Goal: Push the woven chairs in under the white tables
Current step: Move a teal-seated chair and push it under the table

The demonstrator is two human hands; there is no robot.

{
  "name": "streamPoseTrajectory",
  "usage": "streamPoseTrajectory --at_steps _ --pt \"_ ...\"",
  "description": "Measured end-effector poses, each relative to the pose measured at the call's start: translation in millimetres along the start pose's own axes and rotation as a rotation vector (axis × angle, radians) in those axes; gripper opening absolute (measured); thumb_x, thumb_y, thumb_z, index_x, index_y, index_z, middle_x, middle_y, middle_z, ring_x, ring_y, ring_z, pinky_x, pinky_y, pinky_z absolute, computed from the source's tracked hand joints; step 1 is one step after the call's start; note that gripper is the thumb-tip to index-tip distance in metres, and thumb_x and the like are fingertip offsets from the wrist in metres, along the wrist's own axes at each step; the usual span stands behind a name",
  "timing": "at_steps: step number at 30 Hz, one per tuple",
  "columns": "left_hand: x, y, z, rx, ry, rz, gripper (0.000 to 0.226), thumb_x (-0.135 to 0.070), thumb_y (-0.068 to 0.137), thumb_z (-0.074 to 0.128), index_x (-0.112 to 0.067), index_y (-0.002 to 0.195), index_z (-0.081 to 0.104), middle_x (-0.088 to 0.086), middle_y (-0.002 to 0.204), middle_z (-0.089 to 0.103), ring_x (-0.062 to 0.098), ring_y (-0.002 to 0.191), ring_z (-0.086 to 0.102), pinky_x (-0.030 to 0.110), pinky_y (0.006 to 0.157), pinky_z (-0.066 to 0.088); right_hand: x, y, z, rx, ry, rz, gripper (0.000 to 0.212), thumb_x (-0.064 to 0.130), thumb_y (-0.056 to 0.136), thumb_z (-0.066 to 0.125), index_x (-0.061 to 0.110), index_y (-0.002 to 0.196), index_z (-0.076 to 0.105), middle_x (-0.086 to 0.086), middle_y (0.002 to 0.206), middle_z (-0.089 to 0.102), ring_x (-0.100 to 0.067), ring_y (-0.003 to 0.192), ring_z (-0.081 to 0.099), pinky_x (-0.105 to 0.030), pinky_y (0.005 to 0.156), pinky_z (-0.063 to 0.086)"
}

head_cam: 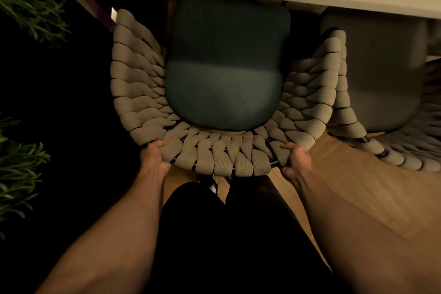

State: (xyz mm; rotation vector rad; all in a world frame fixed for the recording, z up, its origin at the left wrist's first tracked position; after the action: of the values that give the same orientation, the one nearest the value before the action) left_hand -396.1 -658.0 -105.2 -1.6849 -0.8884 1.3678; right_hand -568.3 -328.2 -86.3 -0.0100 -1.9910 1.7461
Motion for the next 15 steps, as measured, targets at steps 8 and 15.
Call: streamPoseTrajectory --at_steps 8,15 --pt "-8 25 41 -0.015 0.025 -0.005 0.041 0.006 0.083 0.056 -0.006 0.12 0.068 0.021 0.114 0.071 0.038 0.093 0.072 0.053 0.079 0.06 33 26 32 -0.004 -0.04 -0.013 0.027 -0.007 0.087 0.059 0.011 0.106 0.058 -0.015 0.111 0.065 -0.034 0.095 0.067 -0.041 0.059 0.056" --pt "1 31 46 -0.027 0.045 -0.007 0.039 0.008 0.089 0.051 -0.005 0.123 0.064 0.021 0.119 0.066 0.038 0.103 0.067 0.052 0.088 0.056 30 44 34 0.003 -0.039 0.015 0.042 -0.005 0.085 0.061 0.009 0.124 0.058 -0.019 0.12 0.067 -0.037 0.099 0.069 -0.041 0.055 0.06"
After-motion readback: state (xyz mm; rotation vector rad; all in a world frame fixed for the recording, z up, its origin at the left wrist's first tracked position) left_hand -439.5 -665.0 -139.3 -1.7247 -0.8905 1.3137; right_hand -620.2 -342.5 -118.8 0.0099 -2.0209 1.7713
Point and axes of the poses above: each hand's wrist, its own y-axis towards the middle knuckle, its own z-axis out of the palm, x = y × z, the point moved 6 cm from there along y, towards the middle knuckle
